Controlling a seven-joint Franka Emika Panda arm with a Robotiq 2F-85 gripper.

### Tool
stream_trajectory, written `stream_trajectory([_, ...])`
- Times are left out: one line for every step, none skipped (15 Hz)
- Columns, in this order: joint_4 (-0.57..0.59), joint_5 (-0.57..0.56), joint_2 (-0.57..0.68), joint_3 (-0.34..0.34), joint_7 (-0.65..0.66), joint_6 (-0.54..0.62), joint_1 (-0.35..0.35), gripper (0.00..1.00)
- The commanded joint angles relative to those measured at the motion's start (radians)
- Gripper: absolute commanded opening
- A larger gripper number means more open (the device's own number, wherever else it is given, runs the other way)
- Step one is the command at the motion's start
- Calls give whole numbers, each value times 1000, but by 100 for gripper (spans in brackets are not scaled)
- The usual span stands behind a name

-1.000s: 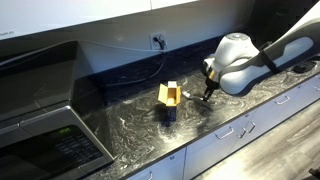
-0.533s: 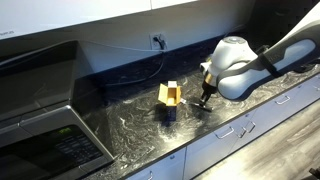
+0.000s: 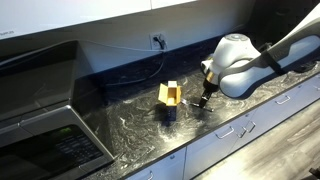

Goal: Move the silver fork to the left

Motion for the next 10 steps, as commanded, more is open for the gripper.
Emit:
stream_trajectory([-90,-9,-110,9,-22,-2,-24,100])
stream_trajectory([-106,-6,-137,15,-34,-10,-33,100])
stream_trajectory([-124,-5,-163,16,-44,-12,-38,100])
stream_trajectory([-143,-4,-193,17,-56,-14,-44,100])
stream_trajectory([-162,1,-220,20,-66,-8,-51,100])
stream_trajectory([-181,4,-247,22,-78,-5,-58,100])
stream_trajectory([-194,10,-270,26,-90,-6,-66,100])
stream_trajectory([-207,14,-290,26,-101,-1,-70,100])
stream_trajectory([-216,22,-308,31,-115,-6,-78,100])
stream_trajectory([-222,30,-322,33,-131,-11,-82,100])
